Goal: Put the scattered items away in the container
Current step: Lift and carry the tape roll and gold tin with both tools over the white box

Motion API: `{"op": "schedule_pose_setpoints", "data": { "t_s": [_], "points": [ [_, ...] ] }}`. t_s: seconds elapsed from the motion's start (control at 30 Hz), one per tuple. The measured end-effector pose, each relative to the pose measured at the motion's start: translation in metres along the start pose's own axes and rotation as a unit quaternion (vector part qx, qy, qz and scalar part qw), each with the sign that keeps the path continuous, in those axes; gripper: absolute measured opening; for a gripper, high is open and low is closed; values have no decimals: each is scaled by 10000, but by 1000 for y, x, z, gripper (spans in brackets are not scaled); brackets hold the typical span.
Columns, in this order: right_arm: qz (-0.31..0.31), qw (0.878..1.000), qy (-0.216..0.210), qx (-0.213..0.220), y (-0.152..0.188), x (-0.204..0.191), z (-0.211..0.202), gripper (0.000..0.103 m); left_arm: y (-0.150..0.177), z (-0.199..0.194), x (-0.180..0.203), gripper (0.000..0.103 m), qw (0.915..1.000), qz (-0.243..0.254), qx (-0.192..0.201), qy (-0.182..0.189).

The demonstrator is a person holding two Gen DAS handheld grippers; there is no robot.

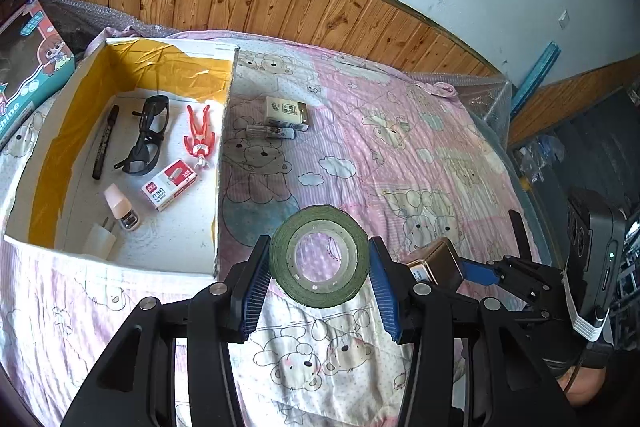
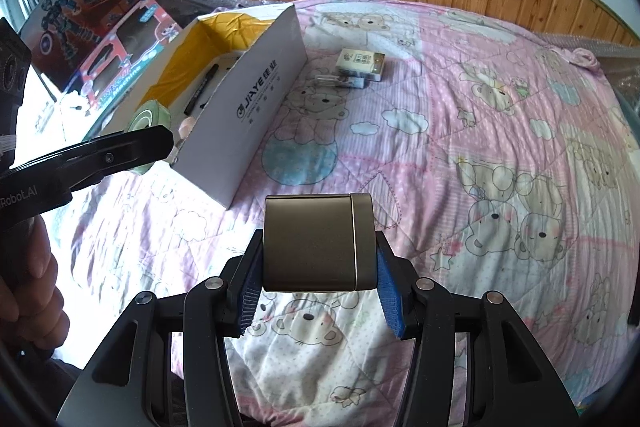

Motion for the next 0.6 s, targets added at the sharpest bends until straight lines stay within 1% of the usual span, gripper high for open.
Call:
{"op": "schedule_pose_setpoints", "data": {
  "t_s": [0.3,0.6],
  "points": [
    [-412,9990,-116,144,-14,-35,-12,53,2,-33,-31,49,9991,-307,285,-96],
    [-836,9956,-306,305,-34,-68,-24,53,1,-65,-60,49,9957,-647,611,-238]
  ]
}}
Point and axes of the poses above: each gripper's, at about its wrist camera, not at the fingertips, and z roughly the way its jaws point, x to its right, y to its underside, the point moved 9 cm from there along z, roughly the way its jaws point, and after that the axes turned 12 degrees about -z, right-handed, at the moved point
